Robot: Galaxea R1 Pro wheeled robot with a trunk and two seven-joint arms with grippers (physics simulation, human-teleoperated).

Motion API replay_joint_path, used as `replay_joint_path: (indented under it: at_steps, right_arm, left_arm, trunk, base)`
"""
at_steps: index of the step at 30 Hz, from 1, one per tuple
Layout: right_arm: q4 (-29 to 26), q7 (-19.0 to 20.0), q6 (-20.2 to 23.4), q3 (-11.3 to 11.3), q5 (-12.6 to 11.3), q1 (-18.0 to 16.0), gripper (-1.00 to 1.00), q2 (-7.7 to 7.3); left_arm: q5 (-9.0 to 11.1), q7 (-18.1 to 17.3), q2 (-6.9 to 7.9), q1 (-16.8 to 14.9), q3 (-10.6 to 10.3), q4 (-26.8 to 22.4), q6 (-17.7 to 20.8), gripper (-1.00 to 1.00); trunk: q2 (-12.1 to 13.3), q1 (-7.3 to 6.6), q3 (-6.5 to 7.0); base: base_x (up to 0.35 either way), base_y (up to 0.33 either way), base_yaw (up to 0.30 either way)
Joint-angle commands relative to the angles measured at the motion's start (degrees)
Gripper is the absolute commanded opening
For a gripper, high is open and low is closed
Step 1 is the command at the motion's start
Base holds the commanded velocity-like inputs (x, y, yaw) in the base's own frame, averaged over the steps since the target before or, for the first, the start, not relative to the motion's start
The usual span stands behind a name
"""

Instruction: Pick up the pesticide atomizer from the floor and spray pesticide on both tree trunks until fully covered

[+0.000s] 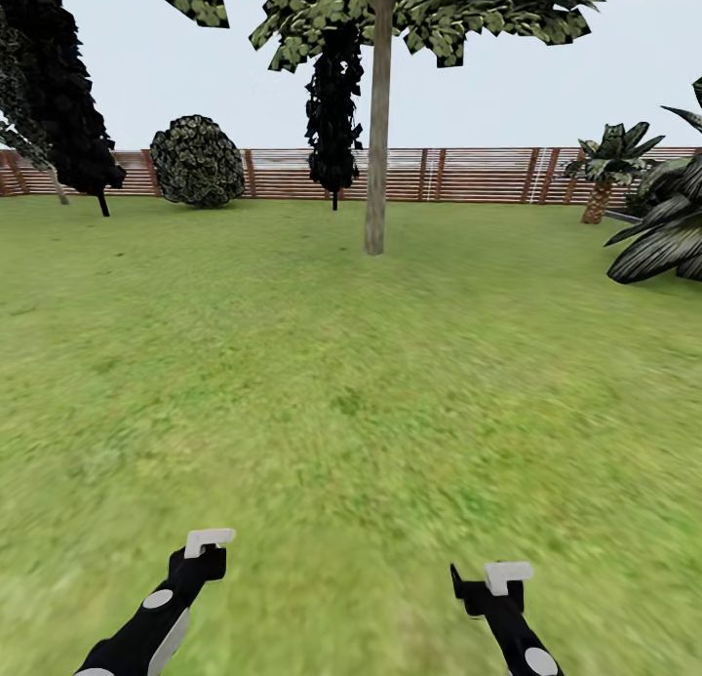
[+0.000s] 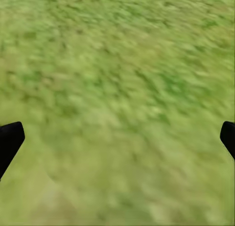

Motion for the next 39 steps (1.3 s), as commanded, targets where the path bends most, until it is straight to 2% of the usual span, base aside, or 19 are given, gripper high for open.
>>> replay_joint_path:
  at_steps: [1, 28, 39]
  right_arm:
    - [0.0, 0.0, 0.0, 0.0, 0.0, 0.0, 1.0, 0.0]
    - [0.0, -0.1, 0.0, 0.0, -0.1, 0.0, 1.0, 0.0]
    - [0.0, -0.3, 0.0, 0.0, -0.1, 0.0, 1.0, 0.0]
  left_arm:
    - [0.0, 0.0, 0.0, 0.0, 0.0, 0.0, 0.0, -1.0]
    - [0.0, 0.0, 0.0, 0.0, 0.0, 0.0, 0.0, -1.0]
    - [0.0, 0.0, 0.0, 0.0, 0.0, 0.0, 0.0, -1.0]
  trunk:
    - [0.0, 0.0, 0.0]
    - [0.0, 0.0, 0.0]
    - [0.0, 0.0, -0.48]
  base:
    - [0.337, 0.0, 0.0]
    - [0.337, 0.0, 0.0]
    - [0.338, 0.0, 0.0]
